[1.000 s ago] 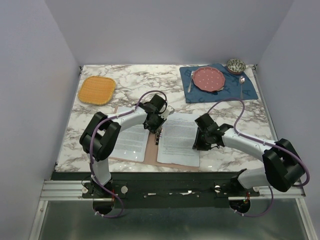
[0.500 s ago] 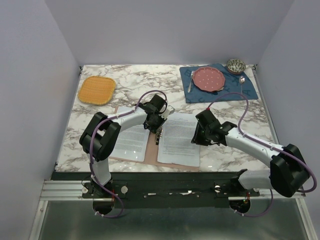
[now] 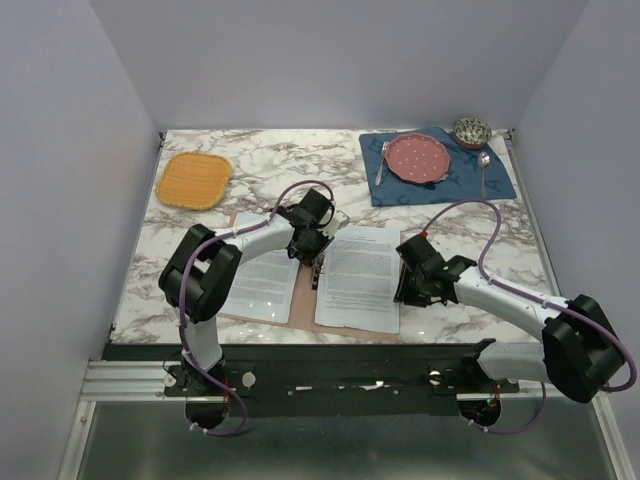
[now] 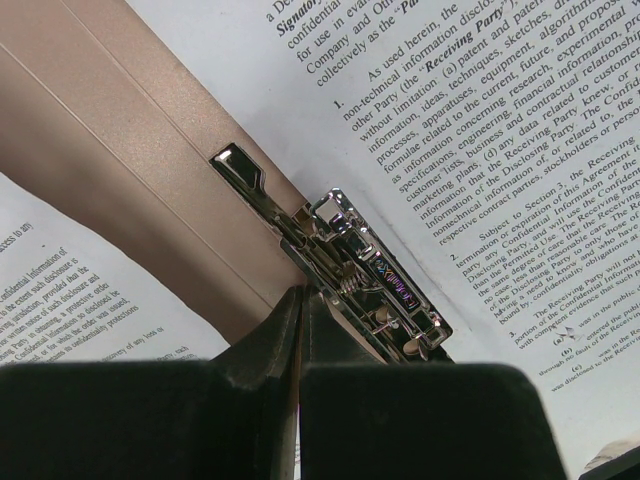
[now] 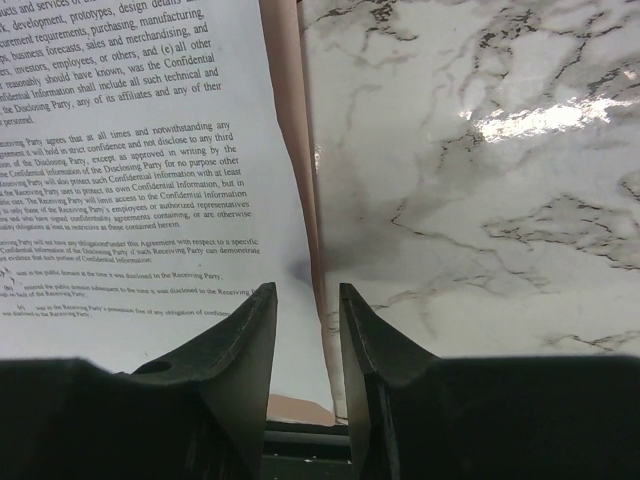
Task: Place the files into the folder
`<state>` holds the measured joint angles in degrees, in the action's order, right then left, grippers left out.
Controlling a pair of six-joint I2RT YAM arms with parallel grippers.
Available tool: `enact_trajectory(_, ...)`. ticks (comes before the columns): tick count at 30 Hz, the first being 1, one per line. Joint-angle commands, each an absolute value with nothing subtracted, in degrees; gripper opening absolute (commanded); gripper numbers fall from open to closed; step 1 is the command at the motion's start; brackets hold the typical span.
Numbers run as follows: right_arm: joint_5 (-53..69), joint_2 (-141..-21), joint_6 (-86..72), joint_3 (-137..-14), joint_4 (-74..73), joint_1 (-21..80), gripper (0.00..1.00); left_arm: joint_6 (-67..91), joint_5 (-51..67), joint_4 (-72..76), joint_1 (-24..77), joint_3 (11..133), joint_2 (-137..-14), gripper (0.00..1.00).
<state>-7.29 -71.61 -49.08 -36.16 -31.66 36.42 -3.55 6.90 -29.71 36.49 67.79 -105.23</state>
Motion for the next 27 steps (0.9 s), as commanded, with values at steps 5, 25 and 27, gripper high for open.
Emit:
enact_trajectory(5, -7.21, -70.93, -50.54, -34.98, -29.8, 36.83, 0.39, -3.69, 5.54, -29.97, 36.65, 65.48, -107.31, 0.07)
enact_trajectory(25, -3.87, -72.95, -51.33, -33.92, -26.46, 36.83, 0.35, -3.87, 4.92, -29.79, 36.65, 65.48, -106.88, 0.07)
enact_trajectory(27, -3.69, -73.04, -51.42, -33.93, -26.54, 36.83, 0.35, -3.95, 4.92, -29.71, 36.65, 65.39, -106.88, 0.07)
